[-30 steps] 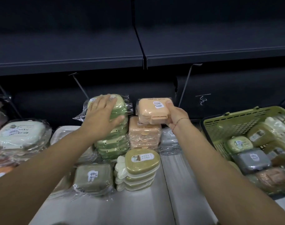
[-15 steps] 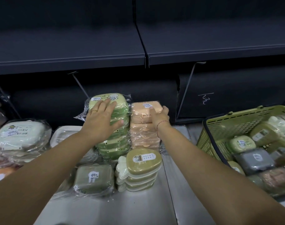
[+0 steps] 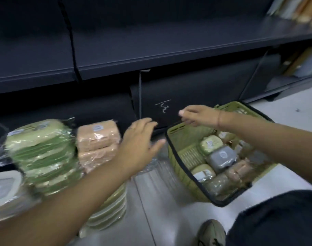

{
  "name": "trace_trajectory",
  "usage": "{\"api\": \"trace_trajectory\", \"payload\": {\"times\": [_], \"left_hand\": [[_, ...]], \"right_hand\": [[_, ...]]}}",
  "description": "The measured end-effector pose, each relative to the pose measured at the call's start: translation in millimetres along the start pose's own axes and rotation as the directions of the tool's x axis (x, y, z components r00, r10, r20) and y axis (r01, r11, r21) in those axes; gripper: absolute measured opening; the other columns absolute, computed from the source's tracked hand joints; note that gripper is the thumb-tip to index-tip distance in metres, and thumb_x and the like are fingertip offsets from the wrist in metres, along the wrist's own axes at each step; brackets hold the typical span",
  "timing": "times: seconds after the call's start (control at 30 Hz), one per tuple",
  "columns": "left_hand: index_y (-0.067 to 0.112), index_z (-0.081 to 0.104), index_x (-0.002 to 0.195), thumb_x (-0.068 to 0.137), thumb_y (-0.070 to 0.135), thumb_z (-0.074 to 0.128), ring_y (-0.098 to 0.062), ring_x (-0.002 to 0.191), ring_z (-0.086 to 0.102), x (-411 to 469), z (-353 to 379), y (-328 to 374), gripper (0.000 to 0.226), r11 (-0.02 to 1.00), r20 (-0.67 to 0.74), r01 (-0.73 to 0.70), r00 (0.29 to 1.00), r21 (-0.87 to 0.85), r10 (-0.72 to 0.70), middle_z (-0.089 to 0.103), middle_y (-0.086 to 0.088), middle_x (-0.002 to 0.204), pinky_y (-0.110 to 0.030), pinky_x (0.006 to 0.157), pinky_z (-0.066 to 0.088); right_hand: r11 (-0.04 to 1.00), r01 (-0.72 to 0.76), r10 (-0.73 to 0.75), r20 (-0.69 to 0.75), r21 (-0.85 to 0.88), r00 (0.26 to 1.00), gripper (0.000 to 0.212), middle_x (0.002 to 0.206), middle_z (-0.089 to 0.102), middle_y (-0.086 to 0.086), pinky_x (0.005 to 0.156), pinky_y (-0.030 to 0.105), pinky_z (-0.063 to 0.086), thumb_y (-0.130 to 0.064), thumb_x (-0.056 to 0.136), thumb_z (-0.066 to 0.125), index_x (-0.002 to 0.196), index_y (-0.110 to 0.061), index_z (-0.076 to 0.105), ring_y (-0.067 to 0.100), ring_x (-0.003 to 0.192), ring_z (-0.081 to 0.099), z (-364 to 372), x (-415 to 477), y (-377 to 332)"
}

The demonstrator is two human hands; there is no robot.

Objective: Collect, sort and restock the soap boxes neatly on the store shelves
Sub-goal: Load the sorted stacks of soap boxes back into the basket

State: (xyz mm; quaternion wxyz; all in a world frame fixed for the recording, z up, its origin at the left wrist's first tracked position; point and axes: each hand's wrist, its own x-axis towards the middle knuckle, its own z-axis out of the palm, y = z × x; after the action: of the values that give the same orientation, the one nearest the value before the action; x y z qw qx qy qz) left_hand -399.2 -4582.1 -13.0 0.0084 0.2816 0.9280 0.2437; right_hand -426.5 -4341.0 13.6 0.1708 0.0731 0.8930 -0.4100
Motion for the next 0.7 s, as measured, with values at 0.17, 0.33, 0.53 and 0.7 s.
{"api": "trace_trajectory", "payload": {"times": [0.17, 0.33, 0.53, 0.7], "left_hand": [[0.015, 0.041, 0.143, 0.098, 0.051, 0.047, -0.025, 0.133, 0.038, 66, 113, 86, 0.058, 0.978, 0.396, 0.094, 0.918, -0.187, -0.012, 0.039, -0.005, 0.145, -0.036, 0.11, 0.032], [0.009, 0.041, 0.144, 0.096, 0.056, 0.047, -0.029, 0.132, 0.044, 104, 205, 107, 0.067, 0.894, 0.734, 0.423, 0.653, -0.147, -0.188, 0.041, -0.013, 0.149, -0.036, 0.107, 0.038], [0.009, 0.022, 0.153, 0.094, 0.065, 0.04, -0.031, 0.14, 0.035, 100, 255, 117, 0.083, 0.78, 0.939, 0.61, 0.166, 0.142, -0.301, 0.03, -0.014, 0.156, -0.036, 0.106, 0.035], [0.015, 0.038, 0.145, 0.076, 0.071, 0.063, -0.027, 0.121, 0.055, 88, 278, 111, 0.092, 0.752, 0.947, 0.615, 0.027, 0.237, -0.32, 0.051, -0.012, 0.14, -0.041, 0.104, 0.045]], "right_hand": [[0.928, -0.302, 0.236, -0.284, -0.216, 0.929, 0.052, 0.121, 0.063, 0.008, 0.102, 0.039, 0.04, -0.055, 0.087, 0.057, 0.119, -0.014, 0.062, 0.027, 0.115, 0.056, -109, -34, 149], [0.817, -0.53, 0.414, -0.409, -0.226, 0.813, 0.077, 0.135, 0.051, 0.019, 0.106, 0.044, 0.038, -0.052, 0.078, 0.07, 0.14, -0.013, 0.045, 0.037, 0.125, 0.047, -120, -63, 255], [0.717, -0.553, 0.37, -0.441, -0.424, 0.818, 0.098, 0.15, 0.035, 0.013, 0.112, 0.045, 0.023, -0.06, 0.072, 0.073, 0.149, -0.023, 0.027, 0.03, 0.139, 0.031, -102, -53, 299], [0.643, -0.587, 0.396, -0.443, -0.492, 0.804, 0.081, 0.136, 0.045, 0.012, 0.109, 0.046, 0.023, -0.056, 0.072, 0.073, 0.138, -0.023, 0.04, 0.031, 0.128, 0.042, -103, -36, 302]]}}
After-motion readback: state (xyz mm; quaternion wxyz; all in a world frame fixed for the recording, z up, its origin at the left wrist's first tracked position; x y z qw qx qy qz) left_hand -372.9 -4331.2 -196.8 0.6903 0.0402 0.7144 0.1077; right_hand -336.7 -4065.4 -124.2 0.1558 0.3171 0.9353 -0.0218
